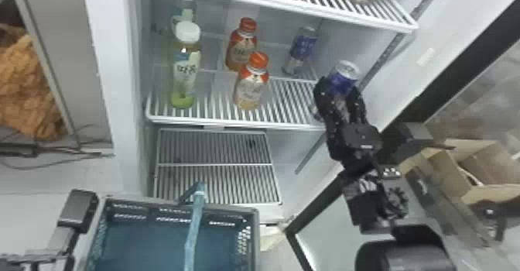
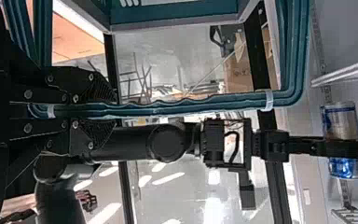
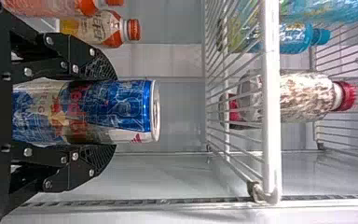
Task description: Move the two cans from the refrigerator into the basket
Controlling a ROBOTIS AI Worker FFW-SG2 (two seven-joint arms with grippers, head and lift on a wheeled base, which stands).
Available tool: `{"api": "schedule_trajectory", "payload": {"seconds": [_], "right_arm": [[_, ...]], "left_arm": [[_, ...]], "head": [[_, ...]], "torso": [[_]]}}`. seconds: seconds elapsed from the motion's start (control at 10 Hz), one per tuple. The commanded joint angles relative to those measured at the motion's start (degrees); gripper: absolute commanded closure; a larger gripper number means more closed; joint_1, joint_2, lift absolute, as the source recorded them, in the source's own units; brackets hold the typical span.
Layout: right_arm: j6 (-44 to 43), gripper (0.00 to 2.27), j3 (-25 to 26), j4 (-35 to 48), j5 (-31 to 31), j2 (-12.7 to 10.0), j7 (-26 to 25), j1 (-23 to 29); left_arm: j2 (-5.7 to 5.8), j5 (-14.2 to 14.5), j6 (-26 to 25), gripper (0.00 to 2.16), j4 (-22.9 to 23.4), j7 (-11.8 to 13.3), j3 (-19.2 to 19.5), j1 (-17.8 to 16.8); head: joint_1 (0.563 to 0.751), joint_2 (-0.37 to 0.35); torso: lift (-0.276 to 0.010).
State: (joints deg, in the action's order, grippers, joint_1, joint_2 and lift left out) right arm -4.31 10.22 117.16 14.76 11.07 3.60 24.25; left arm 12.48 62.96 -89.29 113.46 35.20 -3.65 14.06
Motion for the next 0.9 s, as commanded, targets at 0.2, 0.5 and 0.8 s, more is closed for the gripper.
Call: {"api": "schedule_trajectory", "payload": {"seconds": [0.2, 0.5, 0.8], "right_arm": [[3.89, 0.71, -1.08, 12.85, 2.72, -0.26, 0.97, 8.23], [10.92, 0.71, -2.23, 21.71, 5.46, 0.71, 2.29, 14.56], [17.81, 0.71, -2.68, 27.75, 7.29, 0.44, 3.34, 20.04]], "left_arm": [[0.00, -0.11, -0.74, 1.21, 0.10, -0.04, 0.10, -0.14], [0.00, -0.11, -0.74, 1.21, 0.10, -0.04, 0.22, -0.14], [0.00, -0.23, -0.74, 1.21, 0.10, -0.04, 0.33, -0.28]], "head": [[0.695, -0.350], [0.695, -0.350], [0.695, -0.350]], "torso": [[-0.266], [-0.266], [-0.266]]}}
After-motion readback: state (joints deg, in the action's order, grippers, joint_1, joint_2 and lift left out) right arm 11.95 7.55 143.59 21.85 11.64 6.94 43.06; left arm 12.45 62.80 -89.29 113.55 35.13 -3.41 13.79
